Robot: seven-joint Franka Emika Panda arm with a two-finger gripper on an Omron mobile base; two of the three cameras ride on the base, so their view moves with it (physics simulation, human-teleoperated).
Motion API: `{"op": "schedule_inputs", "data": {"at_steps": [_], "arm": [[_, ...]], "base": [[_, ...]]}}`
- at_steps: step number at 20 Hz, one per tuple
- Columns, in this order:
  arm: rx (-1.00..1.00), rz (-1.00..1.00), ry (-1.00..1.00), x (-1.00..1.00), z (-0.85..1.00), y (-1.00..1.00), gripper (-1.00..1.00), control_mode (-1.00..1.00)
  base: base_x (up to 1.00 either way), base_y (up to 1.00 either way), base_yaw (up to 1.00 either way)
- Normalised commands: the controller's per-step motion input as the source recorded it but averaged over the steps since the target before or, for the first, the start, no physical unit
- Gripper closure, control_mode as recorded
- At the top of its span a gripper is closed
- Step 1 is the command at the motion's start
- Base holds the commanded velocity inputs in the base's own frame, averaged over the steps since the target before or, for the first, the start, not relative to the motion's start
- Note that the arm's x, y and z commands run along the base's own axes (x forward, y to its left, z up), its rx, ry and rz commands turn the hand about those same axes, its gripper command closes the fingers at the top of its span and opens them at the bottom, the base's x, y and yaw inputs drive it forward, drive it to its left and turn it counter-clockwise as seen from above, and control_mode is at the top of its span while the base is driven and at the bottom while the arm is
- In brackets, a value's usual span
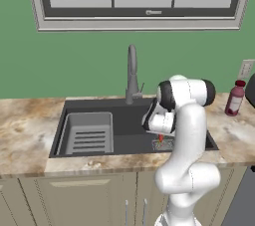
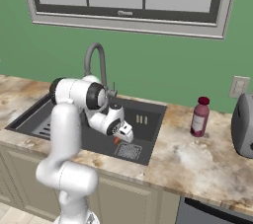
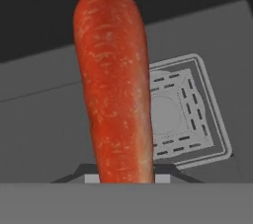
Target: Turn on the sink faucet. Then move the carrot from the counter to the sink. Turn off the sink. Move the vegetable from the sink to the pot next to the stove. Finally move the pot to the rear right burner.
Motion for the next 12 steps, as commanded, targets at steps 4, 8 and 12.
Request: {"op": "schedule_inputs", "data": {"at_steps": [4,8,12], "arm": [[0.00,0.00,-0.02,-0.35,0.99,-0.18,1.00,-1.00],[0.00,0.00,-0.02,-0.42,1.00,-0.15,1.00,-1.00],[0.00,0.00,-0.01,-0.50,1.00,-0.10,1.00,-1.00]], "base": [[0.00,0.00,0.00],[0.00,0.00,0.00],[0.00,0.00,0.00]]}}
